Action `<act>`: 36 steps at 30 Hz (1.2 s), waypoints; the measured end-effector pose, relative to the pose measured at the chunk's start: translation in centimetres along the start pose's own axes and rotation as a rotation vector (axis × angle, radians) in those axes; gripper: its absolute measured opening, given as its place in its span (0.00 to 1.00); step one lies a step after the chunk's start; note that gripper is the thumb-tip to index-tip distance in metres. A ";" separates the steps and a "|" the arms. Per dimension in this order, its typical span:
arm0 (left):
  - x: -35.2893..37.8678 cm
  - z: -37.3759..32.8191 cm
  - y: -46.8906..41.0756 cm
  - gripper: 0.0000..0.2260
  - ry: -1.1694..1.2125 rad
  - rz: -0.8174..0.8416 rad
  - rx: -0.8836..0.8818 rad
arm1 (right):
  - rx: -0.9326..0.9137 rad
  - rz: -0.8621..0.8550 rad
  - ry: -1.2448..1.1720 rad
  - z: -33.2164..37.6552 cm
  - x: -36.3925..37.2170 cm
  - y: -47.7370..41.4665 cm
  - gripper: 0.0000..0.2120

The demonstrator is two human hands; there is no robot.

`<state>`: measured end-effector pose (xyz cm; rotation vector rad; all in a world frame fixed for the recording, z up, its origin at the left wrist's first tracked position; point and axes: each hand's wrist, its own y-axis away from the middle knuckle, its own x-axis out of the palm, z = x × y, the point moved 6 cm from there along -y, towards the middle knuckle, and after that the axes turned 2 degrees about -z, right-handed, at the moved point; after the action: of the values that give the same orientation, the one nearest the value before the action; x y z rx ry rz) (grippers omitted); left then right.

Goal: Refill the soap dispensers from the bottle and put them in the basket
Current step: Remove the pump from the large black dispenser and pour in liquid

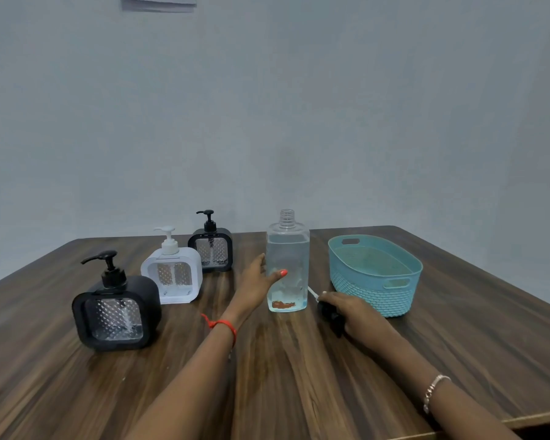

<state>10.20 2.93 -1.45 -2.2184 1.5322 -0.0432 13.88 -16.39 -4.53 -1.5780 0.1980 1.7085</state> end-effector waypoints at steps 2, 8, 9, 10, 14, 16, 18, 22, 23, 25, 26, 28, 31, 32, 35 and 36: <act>-0.7 0.0 0.2 0.26 -0.046 -0.026 -0.044 | 0.004 0.013 0.069 0.5 -0.8 -0.5 0.27; -4.0 -2.3 0.8 0.31 -0.148 -0.092 -0.022 | 0.002 -0.195 0.056 6.1 -6.6 -3.4 0.19; -4.9 -3.1 1.2 0.30 -0.146 -0.113 -0.012 | -0.012 -0.207 0.005 8.0 -7.2 -3.8 0.19; -5.9 -3.8 1.8 0.28 -0.143 -0.135 -0.004 | -0.035 -0.210 -0.062 10.0 -7.6 -4.2 0.18; -11.0 -6.4 4.6 0.17 -0.218 -0.231 0.052 | -0.098 -0.268 -0.279 17.2 -7.8 -6.0 0.14; -14.0 -7.1 6.6 0.12 -0.249 -0.279 0.062 | -0.050 -0.282 -0.354 19.5 -6.9 -7.0 0.13; -16.7 -7.2 8.7 0.10 -0.250 -0.318 0.057 | -0.037 -0.250 -0.416 21.7 -5.3 -8.0 0.13; -21.2 -6.0 12.1 0.07 -0.206 -0.422 0.003 | -0.006 -0.122 -0.530 25.9 -1.3 -10.0 0.12; -22.1 -5.6 12.7 0.06 -0.208 -0.448 -0.007 | -0.002 -0.100 -0.553 26.9 -0.4 -10.5 0.14; -23.6 -4.7 13.7 0.07 -0.223 -0.476 -0.028 | 0.016 -0.065 -0.594 28.6 1.1 -11.2 0.18; -24.1 -4.3 14.0 0.08 -0.230 -0.486 -0.034 | 0.030 -0.055 -0.600 29.2 1.7 -11.6 0.21; -25.1 -3.5 14.6 0.09 -0.236 -0.517 -0.028 | 0.045 -0.042 -0.608 30.2 2.7 -12.1 0.24; -25.8 -2.5 14.7 0.10 -0.252 -0.549 -0.007 | 0.063 -0.009 -0.617 31.1 3.8 -12.9 0.23; -25.9 -2.1 14.6 0.11 -0.267 -0.556 -0.005 | 0.072 -0.005 -0.614 31.2 4.1 -13.2 0.22; -26.4 -0.9 14.3 0.13 -0.315 -0.598 -0.005 | 0.088 -0.006 -0.588 31.4 4.7 -13.6 0.19; -26.5 -0.6 14.2 0.14 -0.338 -0.606 -0.012 | 0.089 -0.007 -0.575 31.4 4.8 -13.7 0.19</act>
<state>-12.67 22.36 -0.33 -2.4623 0.6578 0.1489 -1.47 13.64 3.14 -0.9679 -0.0228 2.0383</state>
